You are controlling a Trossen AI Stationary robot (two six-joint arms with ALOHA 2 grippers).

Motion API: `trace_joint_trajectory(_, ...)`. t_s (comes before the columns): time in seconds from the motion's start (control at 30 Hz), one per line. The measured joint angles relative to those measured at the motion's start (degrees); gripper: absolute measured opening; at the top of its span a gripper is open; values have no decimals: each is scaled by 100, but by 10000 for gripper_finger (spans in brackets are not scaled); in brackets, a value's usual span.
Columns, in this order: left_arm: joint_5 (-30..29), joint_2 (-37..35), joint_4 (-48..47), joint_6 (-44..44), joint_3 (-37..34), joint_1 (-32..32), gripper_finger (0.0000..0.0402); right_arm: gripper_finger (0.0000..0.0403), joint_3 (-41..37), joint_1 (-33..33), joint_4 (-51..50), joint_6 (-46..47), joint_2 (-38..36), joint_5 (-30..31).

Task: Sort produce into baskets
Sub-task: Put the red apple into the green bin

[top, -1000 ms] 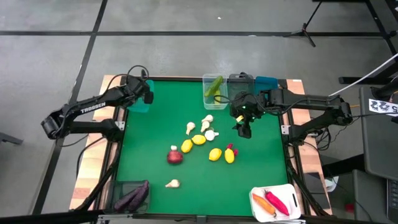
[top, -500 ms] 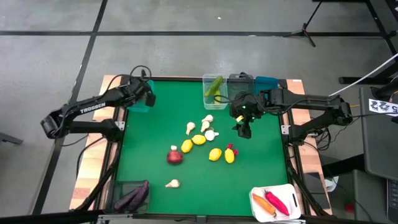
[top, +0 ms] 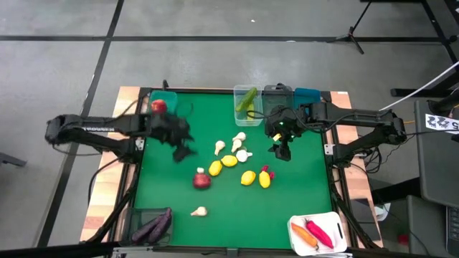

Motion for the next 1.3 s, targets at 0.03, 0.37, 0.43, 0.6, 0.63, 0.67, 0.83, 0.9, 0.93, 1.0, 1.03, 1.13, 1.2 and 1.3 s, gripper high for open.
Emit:
trace_joint_trajectory(0.03,-20,17,151,-50,0,-393,361,278,0,0,-4,0,0,1)
trace_joint_trajectory(0.37,-1880,802,887,-532,182,-2909,361,278,0,0,6,1,0,0)
trace_joint_trajectory(0.43,-1928,1194,870,-489,384,-3026,361,278,0,0,10,41,0,0)
trace_joint_trajectory(0.6,-1939,2304,-49,-268,1165,-3074,361,278,0,0,6,177,0,-1)
trace_joint_trajectory(0.63,-1941,2493,-273,-235,1319,-3063,361,278,0,0,8,178,0,0)
trace_joint_trajectory(0.67,-1947,2672,-467,-206,1456,-3055,361,278,0,0,8,186,0,0)
trace_joint_trajectory(0.83,-1949,3276,-681,-224,1646,-3024,361,278,0,0,10,214,0,0)
trace_joint_trajectory(0.9,-1950,3411,-727,-268,1646,-3022,361,278,0,0,10,214,0,0)
trace_joint_trajectory(0.93,-1965,3474,-772,-281,1646,-3013,361,278,0,0,8,214,0,-1)
trace_joint_trajectory(1.0,-2017,3592,-876,-273,1646,-2979,361,278,0,0,9,214,0,-1)
trace_joint_trajectory(1.03,-2041,3638,-905,-261,1636,-2945,361,278,0,0,8,214,0,-1)
trace_joint_trajectory(1.13,-2048,3727,-825,-248,1580,-2827,361,278,0,0,10,212,0,0)
trace_joint_trajectory(1.2,-2039,3795,-836,-244,1532,-2726,361,278,0,0,8,211,0,0)
trace_joint_trajectory(1.3,-1761,3843,-775,-265,1394,-2547,359,278,0,0,8,191,0,0)
